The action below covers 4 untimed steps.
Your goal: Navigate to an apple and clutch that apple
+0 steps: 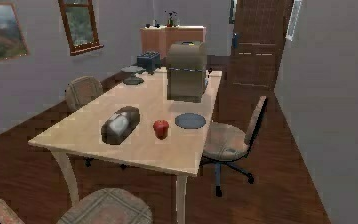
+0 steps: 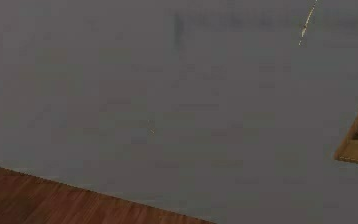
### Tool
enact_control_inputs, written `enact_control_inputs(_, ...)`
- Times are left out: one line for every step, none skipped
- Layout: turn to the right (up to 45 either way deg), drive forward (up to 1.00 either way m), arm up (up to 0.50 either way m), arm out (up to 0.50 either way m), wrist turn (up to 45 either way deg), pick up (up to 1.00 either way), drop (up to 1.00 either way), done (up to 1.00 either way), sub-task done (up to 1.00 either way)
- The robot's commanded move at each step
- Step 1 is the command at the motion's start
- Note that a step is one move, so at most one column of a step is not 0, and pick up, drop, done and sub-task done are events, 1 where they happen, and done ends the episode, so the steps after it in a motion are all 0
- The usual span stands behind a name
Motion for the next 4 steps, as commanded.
enact_control_inputs(0.0, 0.35, 0.0, 0.0, 0.0, 0.0, 0.0, 0.0, 0.0)
enact_control_inputs(-45.0, 0.0, 0.0, 0.0, 0.0, 0.0, 0.0, 0.0, 0.0)
enact_control_inputs(-45.0, 0.0, 0.0, 0.0, 0.0, 0.0, 0.0, 0.0, 0.0)
enact_control_inputs(0.0, 0.0, 0.5, 0.0, 0.0, 0.0, 0.0, 0.0, 0.0)
